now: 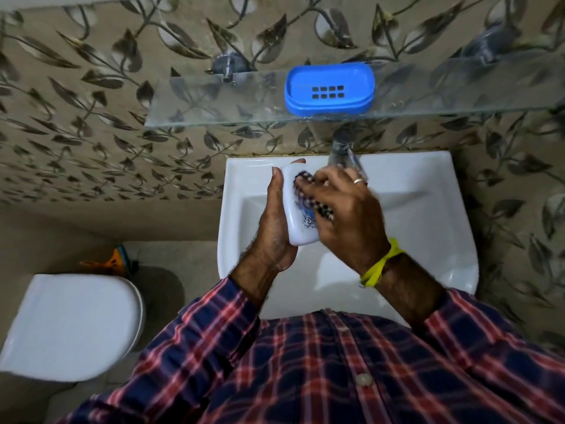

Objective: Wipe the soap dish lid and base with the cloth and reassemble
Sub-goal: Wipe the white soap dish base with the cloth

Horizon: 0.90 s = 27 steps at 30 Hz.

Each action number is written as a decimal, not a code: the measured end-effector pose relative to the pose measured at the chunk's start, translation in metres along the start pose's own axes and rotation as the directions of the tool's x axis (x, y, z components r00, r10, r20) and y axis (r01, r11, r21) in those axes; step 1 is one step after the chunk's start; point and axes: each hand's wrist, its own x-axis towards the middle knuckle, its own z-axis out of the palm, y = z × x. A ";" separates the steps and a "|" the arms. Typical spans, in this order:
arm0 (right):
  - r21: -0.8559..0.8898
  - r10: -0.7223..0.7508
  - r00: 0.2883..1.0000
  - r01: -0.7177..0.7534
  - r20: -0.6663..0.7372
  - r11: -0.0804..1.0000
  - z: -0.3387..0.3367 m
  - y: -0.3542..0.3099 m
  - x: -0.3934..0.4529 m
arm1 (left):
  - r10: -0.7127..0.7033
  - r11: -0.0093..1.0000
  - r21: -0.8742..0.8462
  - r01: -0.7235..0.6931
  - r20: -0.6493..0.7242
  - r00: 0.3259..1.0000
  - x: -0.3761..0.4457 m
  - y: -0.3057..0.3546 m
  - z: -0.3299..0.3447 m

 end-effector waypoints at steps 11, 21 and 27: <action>-0.052 -0.211 0.974 0.216 0.080 0.975 -0.002 -0.005 -0.040 | 0.022 0.998 0.063 -0.018 -0.068 0.997 0.004 0.005 -0.001; -0.020 -0.100 0.994 0.101 0.038 0.995 -0.011 0.009 -0.040 | 0.061 0.998 0.036 -0.057 -0.119 0.991 0.005 0.010 -0.006; -0.030 -0.168 0.985 0.169 0.033 0.985 -0.005 -0.001 -0.037 | 0.030 0.999 -0.018 -0.029 0.033 0.999 -0.002 0.005 0.001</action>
